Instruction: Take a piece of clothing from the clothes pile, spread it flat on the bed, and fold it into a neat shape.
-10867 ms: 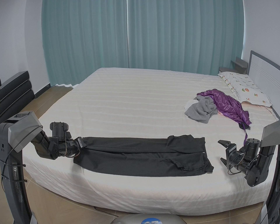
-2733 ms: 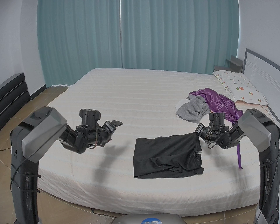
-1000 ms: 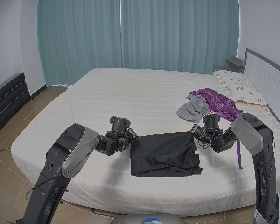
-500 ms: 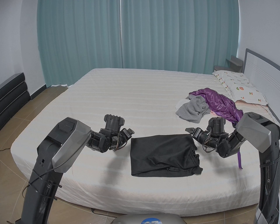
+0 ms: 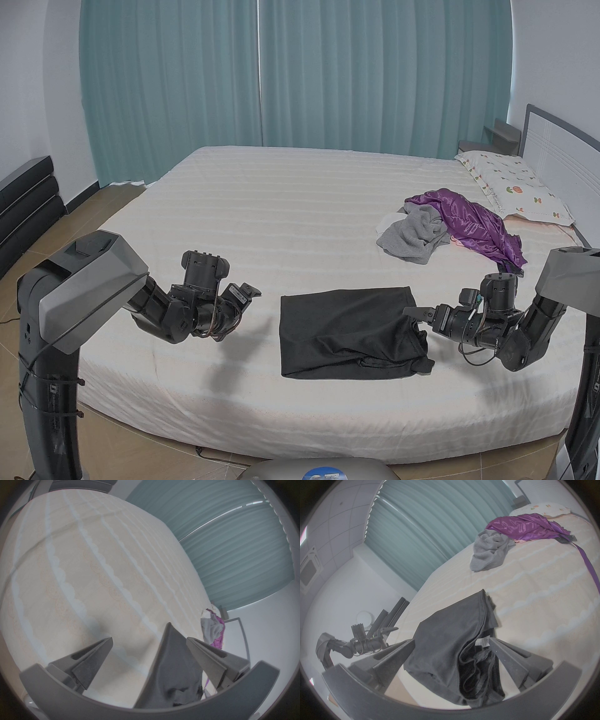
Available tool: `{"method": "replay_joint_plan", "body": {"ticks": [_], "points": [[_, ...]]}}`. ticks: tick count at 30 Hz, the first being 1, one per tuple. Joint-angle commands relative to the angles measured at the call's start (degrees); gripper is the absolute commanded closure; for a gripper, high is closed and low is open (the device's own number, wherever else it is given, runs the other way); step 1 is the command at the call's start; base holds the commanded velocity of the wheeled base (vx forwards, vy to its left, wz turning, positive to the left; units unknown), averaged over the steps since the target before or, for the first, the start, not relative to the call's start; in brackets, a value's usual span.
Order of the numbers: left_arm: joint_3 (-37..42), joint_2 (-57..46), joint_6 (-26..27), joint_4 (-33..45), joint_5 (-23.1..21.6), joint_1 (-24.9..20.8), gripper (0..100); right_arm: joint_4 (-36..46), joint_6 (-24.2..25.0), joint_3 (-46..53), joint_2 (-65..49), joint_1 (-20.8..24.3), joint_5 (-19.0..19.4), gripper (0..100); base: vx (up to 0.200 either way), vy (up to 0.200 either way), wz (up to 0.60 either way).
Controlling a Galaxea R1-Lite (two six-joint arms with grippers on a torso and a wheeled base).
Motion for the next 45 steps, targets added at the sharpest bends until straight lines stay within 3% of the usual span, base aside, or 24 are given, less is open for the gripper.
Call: {"method": "replay_joint_plan", "body": {"ticks": [1,6,11,12,28,45], "points": [[7.4,-4.25,-1.65,-5.3,-0.15,0.76,0,-2.74,-1.95,4.23,0.05,0.94,1.59,0,0.0,0.0,0.0],[8.63,-3.55,-1.74,-6.88,-0.24,1.99,0,-3.0,-6.26,4.94,3.04,0.76,1.5,0,0.0,0.0,0.0],[8.89,-3.64,-1.74,-6.88,-0.59,2.87,0,-3.18,-6.96,4.23,5.23,0.85,1.33,0,0.0,0.0,0.0],[9.16,-3.64,-1.74,-6.88,-0.59,3.05,0,-3.35,-7.31,4.23,5.32,0.85,1.33,100,0.0,0.0,0.0],[10.91,-3.64,-1.56,-6.97,-0.85,3.31,0,-11.18,-13.46,12.41,5.59,-3.19,1.59,100,0.0,0.0,0.0],[11.0,-3.46,-1.48,-6.97,-0.85,3.31,0,-13.9,-13.29,14.34,5.94,-4.6,3.0,100,0.0,0.0,0.0]]}}
